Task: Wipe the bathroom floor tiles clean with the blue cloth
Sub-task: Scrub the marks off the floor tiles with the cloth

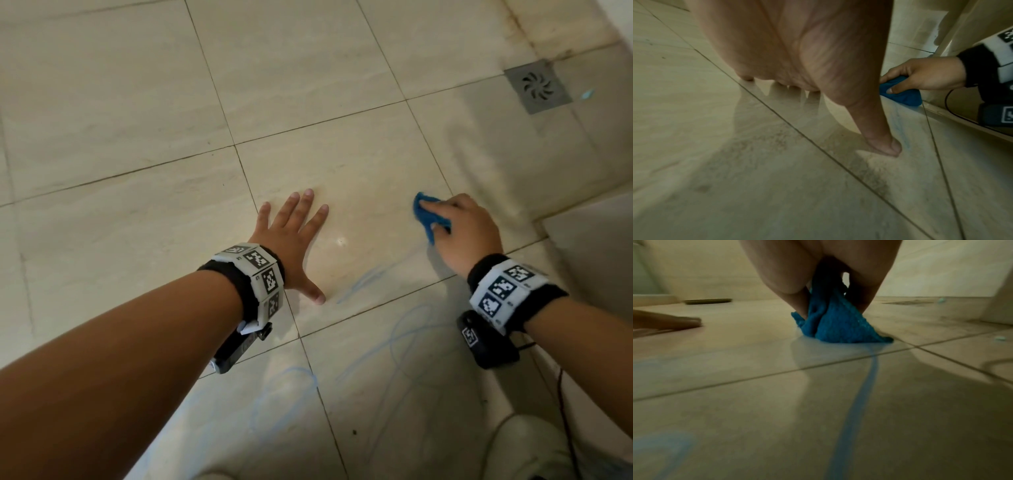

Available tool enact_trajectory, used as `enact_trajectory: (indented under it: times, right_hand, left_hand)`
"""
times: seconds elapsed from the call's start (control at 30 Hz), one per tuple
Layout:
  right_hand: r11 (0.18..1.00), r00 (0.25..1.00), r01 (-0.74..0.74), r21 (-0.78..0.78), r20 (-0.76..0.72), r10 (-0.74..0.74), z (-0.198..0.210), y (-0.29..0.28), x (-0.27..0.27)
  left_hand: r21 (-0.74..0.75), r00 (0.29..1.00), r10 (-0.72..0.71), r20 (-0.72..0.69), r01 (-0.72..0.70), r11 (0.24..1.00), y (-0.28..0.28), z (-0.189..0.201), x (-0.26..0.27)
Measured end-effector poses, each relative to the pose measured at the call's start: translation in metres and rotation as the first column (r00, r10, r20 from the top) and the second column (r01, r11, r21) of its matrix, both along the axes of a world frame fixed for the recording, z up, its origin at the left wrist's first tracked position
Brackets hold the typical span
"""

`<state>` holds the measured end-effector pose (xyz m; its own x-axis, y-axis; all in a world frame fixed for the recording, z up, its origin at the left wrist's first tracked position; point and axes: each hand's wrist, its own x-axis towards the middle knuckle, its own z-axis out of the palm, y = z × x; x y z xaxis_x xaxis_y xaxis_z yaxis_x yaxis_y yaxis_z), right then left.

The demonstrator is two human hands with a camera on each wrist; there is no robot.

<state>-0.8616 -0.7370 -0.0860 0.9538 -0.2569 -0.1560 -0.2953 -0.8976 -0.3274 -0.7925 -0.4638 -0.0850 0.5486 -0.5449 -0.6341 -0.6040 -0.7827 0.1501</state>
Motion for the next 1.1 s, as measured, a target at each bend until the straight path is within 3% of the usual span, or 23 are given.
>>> enact_trajectory:
  times: [0.07, 0.13, 0.27, 0.33, 0.4, 0.47, 0.53, 0.63, 0.73, 0.83, 0.9, 1.0, 1.07, 1.1]
  right_hand:
    - [0.995, 0.998, 0.048, -0.087, -0.032, -0.051, 0.001, 0.002, -0.005]
    - [0.989, 0.998, -0.01, -0.148, -0.057, 0.001, 0.002, 0.019, -0.015]
    - [0.973, 0.972, -0.231, 0.019, -0.04, 0.232, 0.003, 0.028, -0.024]
    - [0.984, 0.984, -0.167, 0.068, -0.049, 0.17, 0.002, 0.008, -0.015]
    - [0.998, 0.999, 0.006, 0.064, -0.05, -0.003, 0.005, -0.009, -0.008]
    - [0.998, 0.994, 0.05, -0.033, -0.092, -0.053, 0.006, -0.007, -0.011]
    - [0.986, 0.991, -0.092, -0.14, -0.108, 0.077, 0.006, 0.011, -0.02]
    - [0.97, 0.969, -0.241, -0.018, -0.064, 0.239, 0.001, 0.019, -0.026]
    - [0.998, 0.998, -0.046, 0.052, -0.044, 0.048, -0.005, -0.008, -0.017]
    - [0.986, 0.986, 0.168, 0.012, -0.021, -0.168, -0.004, -0.017, -0.02]
    - [0.997, 0.997, 0.071, -0.034, -0.011, -0.071, -0.004, 0.003, -0.03]
    - [0.983, 0.984, -0.179, 0.039, 0.001, 0.179, -0.003, 0.029, -0.041]
    - [0.983, 0.984, -0.179, 0.033, 0.007, 0.179, -0.006, 0.017, -0.037]
    - [0.995, 0.995, -0.101, 0.019, 0.018, 0.1, -0.008, 0.004, -0.033]
  left_hand:
    - [0.001, 1.0, -0.001, 0.002, 0.001, 1.0, 0.0, 0.0, -0.001]
    - [-0.001, 1.0, 0.001, 0.006, -0.001, 1.0, 0.0, -0.001, 0.0]
    - [0.007, 1.0, 0.002, 0.004, -0.002, 1.0, 0.0, 0.001, -0.001]
    - [0.007, 1.0, 0.001, 0.005, -0.001, 1.0, 0.0, 0.001, -0.001]
    - [0.005, 1.0, 0.004, 0.002, -0.004, 1.0, 0.0, 0.001, 0.0]
    - [0.003, 1.0, 0.002, -0.002, -0.002, 1.0, -0.001, 0.001, 0.0]
    - [0.005, 1.0, 0.0, 0.004, 0.0, 1.0, 0.0, 0.001, 0.0]
    - [-0.001, 1.0, 0.007, 0.01, -0.007, 1.0, 0.0, 0.0, 0.0]
    - [0.006, 1.0, 0.005, 0.008, -0.005, 1.0, 0.0, 0.001, -0.001]
    - [0.003, 1.0, 0.006, -0.002, -0.006, 1.0, -0.001, 0.001, 0.0]
    - [-0.003, 1.0, 0.009, -0.005, -0.009, 1.0, -0.001, 0.0, 0.001]
    - [-0.01, 1.0, 0.01, -0.002, -0.01, 1.0, 0.0, 0.0, 0.0]
    - [-0.012, 1.0, 0.007, 0.002, -0.007, 1.0, 0.001, 0.001, 0.0]
    - [-0.013, 1.0, 0.006, 0.004, -0.006, 1.0, 0.001, 0.001, 0.0]
